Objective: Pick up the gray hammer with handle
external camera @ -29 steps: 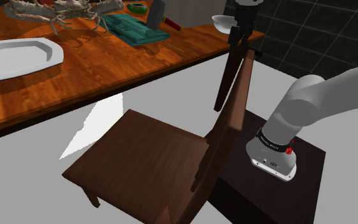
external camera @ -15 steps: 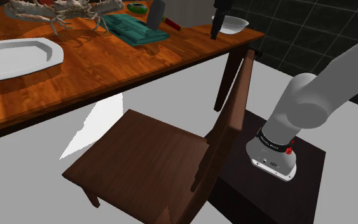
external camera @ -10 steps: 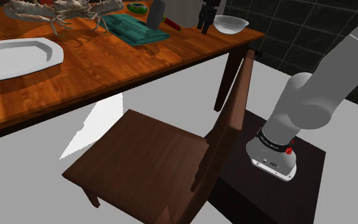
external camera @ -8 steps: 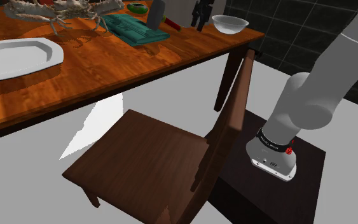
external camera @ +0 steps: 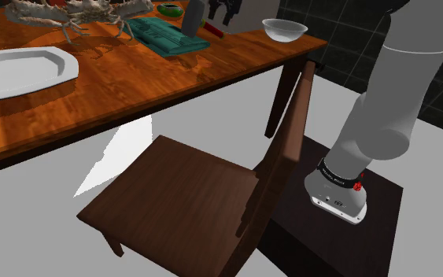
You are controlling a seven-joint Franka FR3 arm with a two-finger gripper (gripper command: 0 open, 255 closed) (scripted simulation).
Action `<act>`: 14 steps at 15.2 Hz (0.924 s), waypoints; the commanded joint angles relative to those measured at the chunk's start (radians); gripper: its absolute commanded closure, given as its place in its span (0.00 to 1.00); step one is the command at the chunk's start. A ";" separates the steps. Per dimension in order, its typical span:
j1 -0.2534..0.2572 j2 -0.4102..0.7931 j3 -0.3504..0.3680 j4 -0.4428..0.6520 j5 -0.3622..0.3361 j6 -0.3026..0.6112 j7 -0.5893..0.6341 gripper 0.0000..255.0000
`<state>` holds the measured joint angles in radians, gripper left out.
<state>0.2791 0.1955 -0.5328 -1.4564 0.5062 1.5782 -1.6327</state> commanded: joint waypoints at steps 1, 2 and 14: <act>-0.029 0.081 0.017 0.120 0.070 -0.070 -0.086 0.00; -0.027 0.077 0.019 0.102 0.067 -0.056 -0.091 0.00; -0.009 0.058 0.023 -0.008 0.058 0.032 -0.123 1.00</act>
<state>0.2699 0.2541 -0.5102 -1.4639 0.5646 1.6101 -1.7556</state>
